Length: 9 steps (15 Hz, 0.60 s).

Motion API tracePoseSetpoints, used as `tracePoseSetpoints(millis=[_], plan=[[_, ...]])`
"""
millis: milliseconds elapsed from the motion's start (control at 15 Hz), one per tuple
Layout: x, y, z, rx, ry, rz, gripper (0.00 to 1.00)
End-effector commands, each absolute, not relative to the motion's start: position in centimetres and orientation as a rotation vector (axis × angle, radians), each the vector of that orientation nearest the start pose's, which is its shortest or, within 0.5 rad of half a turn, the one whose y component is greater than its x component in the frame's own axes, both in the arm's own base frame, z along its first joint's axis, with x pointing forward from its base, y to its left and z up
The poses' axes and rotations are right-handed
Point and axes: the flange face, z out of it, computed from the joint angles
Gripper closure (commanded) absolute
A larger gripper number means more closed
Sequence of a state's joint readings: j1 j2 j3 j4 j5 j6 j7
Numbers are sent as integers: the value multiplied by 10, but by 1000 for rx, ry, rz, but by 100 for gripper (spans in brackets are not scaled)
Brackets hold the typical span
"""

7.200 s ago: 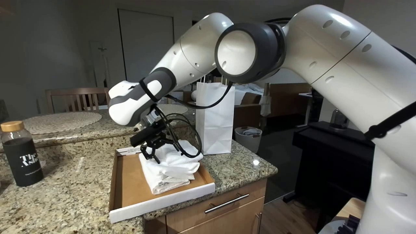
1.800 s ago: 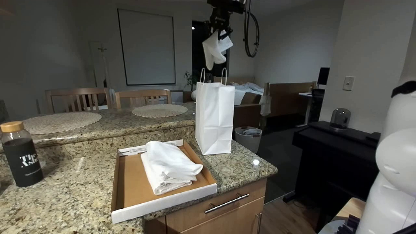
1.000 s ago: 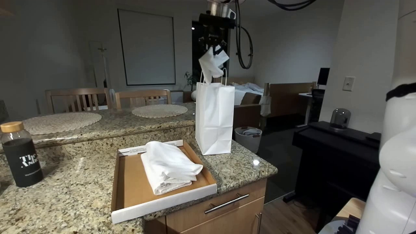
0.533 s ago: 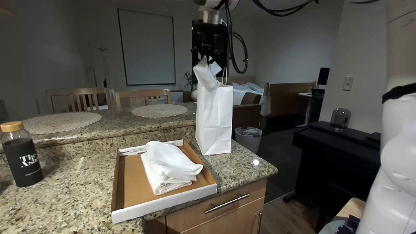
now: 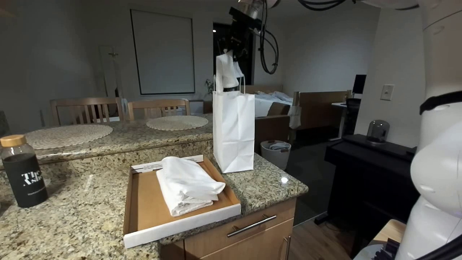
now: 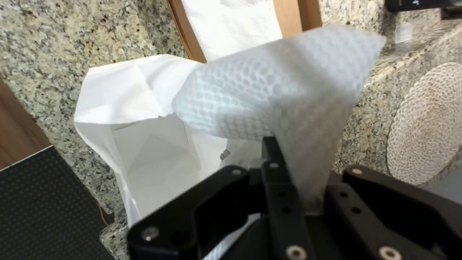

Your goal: Pick up one towel and put it in the white bag.

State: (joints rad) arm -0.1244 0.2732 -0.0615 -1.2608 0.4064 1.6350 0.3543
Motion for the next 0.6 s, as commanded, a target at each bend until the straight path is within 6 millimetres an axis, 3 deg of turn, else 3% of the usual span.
tracePoseSetpoints(millis=[0, 333, 533], plan=[[641, -105, 618, -2555, 736, 7, 93], [652, -128, 599, -2513, 820, 63, 93], [660, -142, 606, -2431, 871, -22, 94]])
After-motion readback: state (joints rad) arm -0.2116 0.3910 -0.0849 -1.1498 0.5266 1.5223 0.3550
